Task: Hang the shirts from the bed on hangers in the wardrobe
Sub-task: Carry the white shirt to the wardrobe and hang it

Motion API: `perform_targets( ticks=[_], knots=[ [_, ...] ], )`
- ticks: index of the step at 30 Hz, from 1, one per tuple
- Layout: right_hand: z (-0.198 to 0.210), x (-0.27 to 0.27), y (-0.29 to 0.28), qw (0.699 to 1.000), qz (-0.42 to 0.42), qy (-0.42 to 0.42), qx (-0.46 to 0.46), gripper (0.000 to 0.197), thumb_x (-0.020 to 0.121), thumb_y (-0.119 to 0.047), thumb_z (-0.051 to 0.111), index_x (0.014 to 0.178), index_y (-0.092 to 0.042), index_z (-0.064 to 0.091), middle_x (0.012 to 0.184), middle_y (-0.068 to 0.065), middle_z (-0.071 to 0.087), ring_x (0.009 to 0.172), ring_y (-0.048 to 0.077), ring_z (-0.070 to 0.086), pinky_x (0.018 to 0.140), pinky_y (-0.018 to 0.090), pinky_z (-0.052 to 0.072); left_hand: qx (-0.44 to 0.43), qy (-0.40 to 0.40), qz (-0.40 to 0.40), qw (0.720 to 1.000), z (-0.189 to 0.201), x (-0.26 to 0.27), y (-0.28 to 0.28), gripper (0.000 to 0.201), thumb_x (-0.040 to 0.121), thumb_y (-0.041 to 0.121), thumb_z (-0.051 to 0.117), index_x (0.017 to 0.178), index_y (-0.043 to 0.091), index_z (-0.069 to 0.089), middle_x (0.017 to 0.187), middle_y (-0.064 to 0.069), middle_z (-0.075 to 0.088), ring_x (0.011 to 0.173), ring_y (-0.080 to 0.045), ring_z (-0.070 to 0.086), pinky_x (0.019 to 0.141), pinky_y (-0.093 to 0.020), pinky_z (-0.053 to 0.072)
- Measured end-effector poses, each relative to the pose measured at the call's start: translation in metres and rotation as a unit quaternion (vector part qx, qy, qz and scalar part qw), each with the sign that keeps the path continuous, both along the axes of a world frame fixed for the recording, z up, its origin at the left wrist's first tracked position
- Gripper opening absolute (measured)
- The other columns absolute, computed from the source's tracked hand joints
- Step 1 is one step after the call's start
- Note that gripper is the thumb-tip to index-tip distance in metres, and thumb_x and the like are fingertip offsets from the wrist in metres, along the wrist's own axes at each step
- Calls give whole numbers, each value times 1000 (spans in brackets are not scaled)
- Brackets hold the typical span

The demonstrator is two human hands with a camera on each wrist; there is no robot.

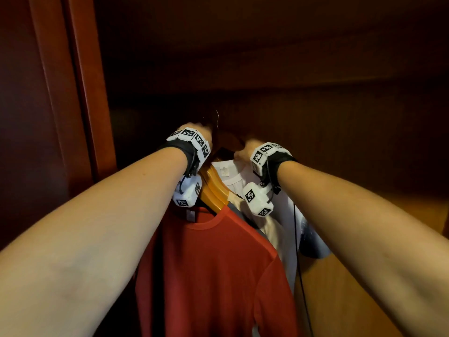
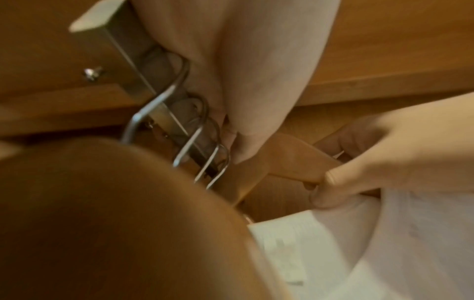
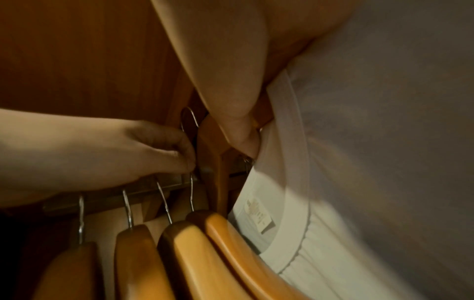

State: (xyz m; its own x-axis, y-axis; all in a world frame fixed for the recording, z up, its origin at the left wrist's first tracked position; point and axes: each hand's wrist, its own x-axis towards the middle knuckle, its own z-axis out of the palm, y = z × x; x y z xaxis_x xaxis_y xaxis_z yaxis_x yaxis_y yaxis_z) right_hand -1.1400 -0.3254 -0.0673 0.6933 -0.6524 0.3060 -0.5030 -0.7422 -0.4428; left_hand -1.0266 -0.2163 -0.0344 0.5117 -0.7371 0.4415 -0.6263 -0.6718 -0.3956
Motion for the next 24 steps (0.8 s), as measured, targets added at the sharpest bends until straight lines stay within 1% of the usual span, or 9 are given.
perform_targets(
  ticks=[1, 3, 5, 9, 11, 13, 15, 20, 24],
  knots=[
    [2, -2, 0, 1000, -2, -9, 1, 40, 99, -27, 58, 132, -6, 49, 90, 6, 49, 81, 21, 51, 64, 29, 42, 0, -6, 4, 1000, 0, -1, -1, 52, 91, 32, 64, 136, 11, 49, 125, -16, 57, 112, -39, 59, 88, -51, 55],
    [5, -3, -2, 1000, -1, -21, -2, 46, 98, -28, 59, 137, -6, 45, 96, 7, 49, 83, 22, 51, 63, 29, 40, -2, -5, 12, 1000, 2, -2, -4, 52, 96, 32, 60, 139, 8, 45, 131, -17, 53, 118, -41, 54, 92, -53, 53],
    [5, -2, -5, 1000, 0, -26, 9, 47, 98, -28, 59, 137, -6, 45, 86, 4, 47, 75, 20, 50, 62, 27, 39, -6, 2, 18, 1000, 3, 1, -7, 52, 97, 32, 57, 141, 7, 43, 134, -18, 50, 120, -42, 53, 94, -54, 51],
    [4, -1, -8, 999, -5, -33, 28, 42, 97, -33, 58, 130, -7, 52, 90, 7, 52, 90, 24, 53, 76, 33, 42, -4, 2, 13, 1000, 2, 10, -10, 48, 98, 32, 56, 138, 7, 48, 132, -18, 52, 117, -41, 55, 95, -53, 50],
    [4, -1, -9, 999, -20, -47, 13, 32, 95, -34, 60, 118, -12, 56, 88, 5, 52, 90, 24, 55, 79, 34, 46, -1, 6, 19, 1000, 3, 11, -10, 46, 99, 31, 54, 137, 7, 48, 134, -18, 51, 119, -40, 54, 96, -53, 50],
    [6, -2, -9, 997, -40, -61, 2, 19, 92, -35, 63, 95, -18, 55, 83, 3, 53, 90, 25, 59, 81, 36, 50, -7, 16, 26, 1000, 4, 11, -9, 46, 99, 32, 54, 137, 7, 49, 135, -18, 50, 119, -42, 53, 97, -54, 49],
    [7, -3, -7, 996, -54, -65, -6, 21, 91, -33, 61, 80, -19, 51, 79, 3, 53, 87, 26, 61, 79, 37, 52, -6, 22, 28, 999, 4, 12, -8, 46, 99, 32, 54, 138, 9, 50, 135, -18, 51, 119, -42, 53, 97, -54, 49],
    [8, -3, 3, 995, -64, -55, -56, 15, 83, -30, 63, 80, -18, 54, 83, 6, 60, 78, 26, 65, 73, 39, 58, 26, -3, 11, 1000, 2, 16, -7, 43, 99, 34, 51, 138, 15, 51, 132, -13, 54, 116, -38, 55, 93, -53, 51],
    [12, 5, 13, 996, -21, 12, -87, 22, 90, -38, 59, 87, -17, 57, 81, 6, 59, 82, 27, 65, 74, 37, 56, -3, 1, 19, 1000, 0, 12, -5, 46, 100, 34, 52, 139, 11, 48, 134, -16, 53, 118, -41, 55, 94, -54, 51]
  ],
)
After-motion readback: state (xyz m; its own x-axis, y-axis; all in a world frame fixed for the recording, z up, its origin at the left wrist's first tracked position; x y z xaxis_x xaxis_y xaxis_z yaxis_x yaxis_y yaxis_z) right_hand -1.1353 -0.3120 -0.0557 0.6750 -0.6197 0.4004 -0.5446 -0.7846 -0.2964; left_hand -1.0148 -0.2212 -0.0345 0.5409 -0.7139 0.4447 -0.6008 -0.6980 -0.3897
